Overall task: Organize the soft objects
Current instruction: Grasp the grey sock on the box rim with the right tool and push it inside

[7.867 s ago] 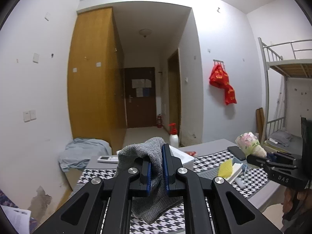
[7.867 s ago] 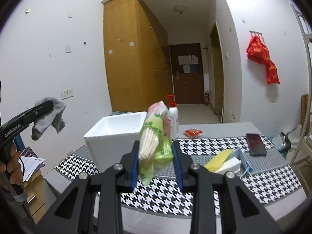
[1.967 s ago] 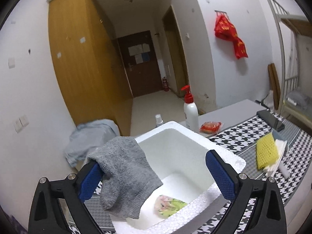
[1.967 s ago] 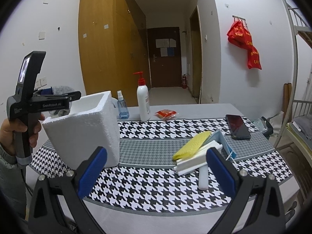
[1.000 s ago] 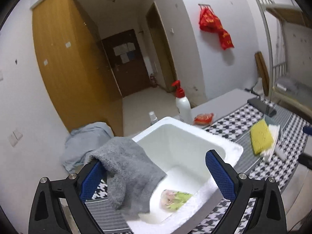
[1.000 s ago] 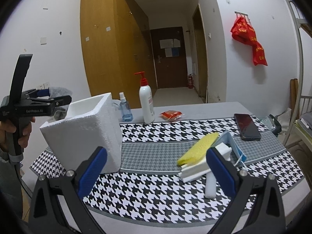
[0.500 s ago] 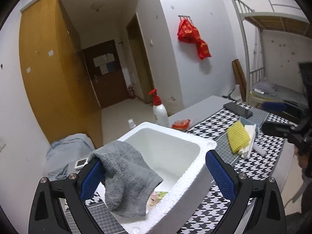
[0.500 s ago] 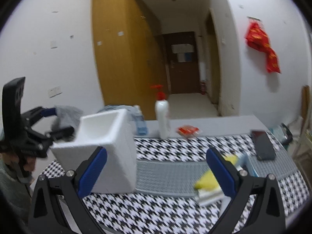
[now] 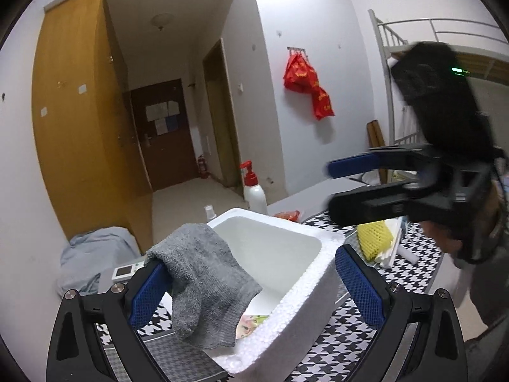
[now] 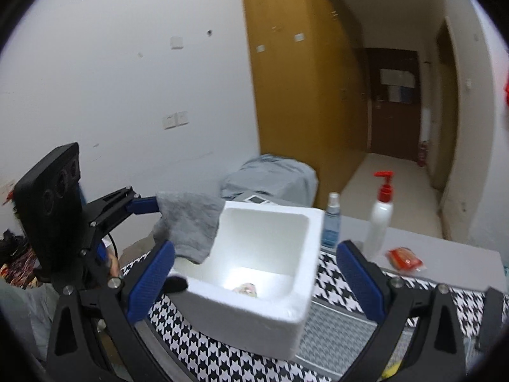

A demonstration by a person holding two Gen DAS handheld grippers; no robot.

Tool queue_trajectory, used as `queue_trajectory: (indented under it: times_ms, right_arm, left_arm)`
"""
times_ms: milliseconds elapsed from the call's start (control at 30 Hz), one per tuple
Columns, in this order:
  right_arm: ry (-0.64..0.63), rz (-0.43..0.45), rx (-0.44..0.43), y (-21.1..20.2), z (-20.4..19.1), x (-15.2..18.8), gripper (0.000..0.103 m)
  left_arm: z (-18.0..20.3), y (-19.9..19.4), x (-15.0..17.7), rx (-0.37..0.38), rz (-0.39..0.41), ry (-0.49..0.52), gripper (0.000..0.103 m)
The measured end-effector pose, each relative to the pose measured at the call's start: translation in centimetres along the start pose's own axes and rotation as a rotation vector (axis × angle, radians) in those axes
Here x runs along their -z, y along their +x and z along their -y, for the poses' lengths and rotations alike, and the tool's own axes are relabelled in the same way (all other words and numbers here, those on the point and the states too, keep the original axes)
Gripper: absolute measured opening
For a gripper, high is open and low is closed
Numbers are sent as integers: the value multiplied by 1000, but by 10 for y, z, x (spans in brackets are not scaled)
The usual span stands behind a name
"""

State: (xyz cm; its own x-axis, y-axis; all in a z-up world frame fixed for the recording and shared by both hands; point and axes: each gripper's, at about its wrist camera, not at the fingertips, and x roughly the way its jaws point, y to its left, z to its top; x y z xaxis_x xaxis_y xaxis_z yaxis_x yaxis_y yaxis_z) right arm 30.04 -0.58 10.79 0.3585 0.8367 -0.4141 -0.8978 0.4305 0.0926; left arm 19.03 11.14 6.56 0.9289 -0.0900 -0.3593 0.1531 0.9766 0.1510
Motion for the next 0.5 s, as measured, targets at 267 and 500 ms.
queue_trajectory:
  times_ms: [267, 500]
  right_arm:
    - [-12, -89, -176, 43, 2, -17, 103]
    - [10, -157, -268, 77, 1, -21, 103]
  left_arm:
    - [2, 3, 1, 22, 19, 21, 99]
    - [-9, 3, 6, 51, 23, 6, 99]
